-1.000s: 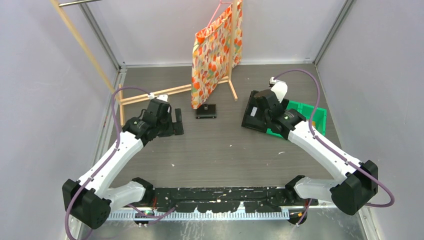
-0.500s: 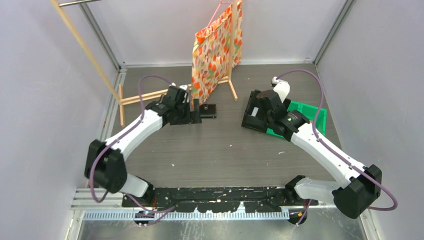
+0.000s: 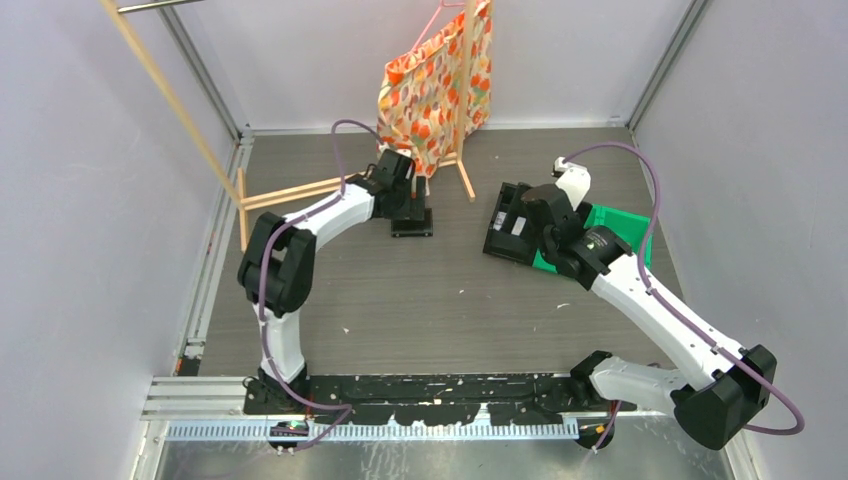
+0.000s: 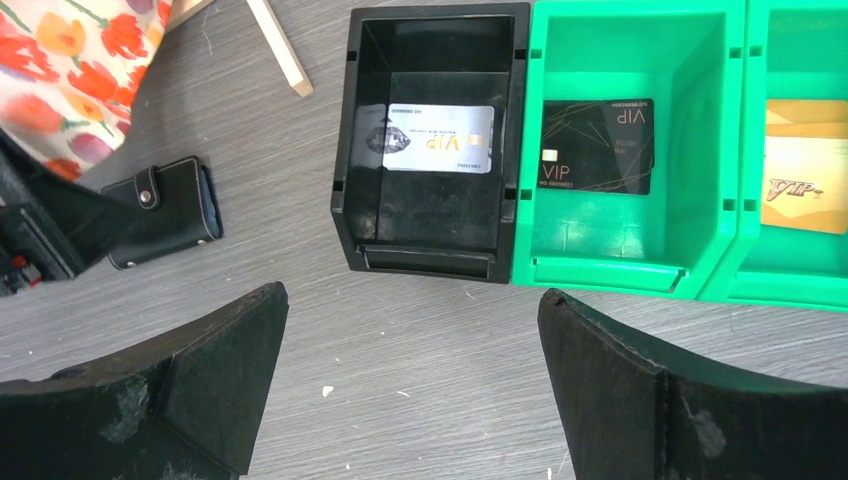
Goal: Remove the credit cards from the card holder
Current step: Move the card holder to the center of the board.
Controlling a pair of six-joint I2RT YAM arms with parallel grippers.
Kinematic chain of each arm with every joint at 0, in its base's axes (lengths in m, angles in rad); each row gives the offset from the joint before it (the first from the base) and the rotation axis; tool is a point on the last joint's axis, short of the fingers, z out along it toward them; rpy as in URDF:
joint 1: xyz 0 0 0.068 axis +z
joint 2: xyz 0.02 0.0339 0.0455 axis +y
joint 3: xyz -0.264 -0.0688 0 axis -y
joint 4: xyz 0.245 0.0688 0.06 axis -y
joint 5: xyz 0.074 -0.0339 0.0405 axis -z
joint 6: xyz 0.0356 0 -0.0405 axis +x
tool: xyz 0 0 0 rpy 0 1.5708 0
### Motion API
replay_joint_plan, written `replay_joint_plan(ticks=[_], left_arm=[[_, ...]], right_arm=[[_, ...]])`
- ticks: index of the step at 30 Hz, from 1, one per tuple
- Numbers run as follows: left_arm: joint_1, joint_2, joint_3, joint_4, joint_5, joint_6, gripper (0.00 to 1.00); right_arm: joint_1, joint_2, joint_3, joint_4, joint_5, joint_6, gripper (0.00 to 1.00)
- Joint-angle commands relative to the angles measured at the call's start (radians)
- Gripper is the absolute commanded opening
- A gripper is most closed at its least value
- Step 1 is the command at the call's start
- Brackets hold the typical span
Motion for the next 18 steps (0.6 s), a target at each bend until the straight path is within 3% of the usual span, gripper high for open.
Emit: replay_joint_plan(ticks=[1,4,10,15,18], left_arm=[[0.007,0.075,0.112,0.066,-0.045,0.052,0.82],[0.008,0.133,0.151,0.062,-0.047,0.049,0.79],[0.014,0.182,0.156,0.1,-0.033,0.043,0.83],[0.013,0.215,0.182,0.043,0.147,0.06,0.84],[0.001,0.192,0.119,0.017,0.206,0.015,0.82]], right_arm=[[-0.002,-0.023,0.003,-0.019,0.028,0.009,1.0],[-0.002,-0.025,0.009,-0.028,0.025,0.007,1.0],[-0.001,-0.034,-0.005,-0.033,0.017,0.008,1.0],[-0.002,-0.019,0.002,-0.033,0.0,0.013,1.0],[-0.002,-0.012,0.008,-0.03,-0.009,0.014,1.0]])
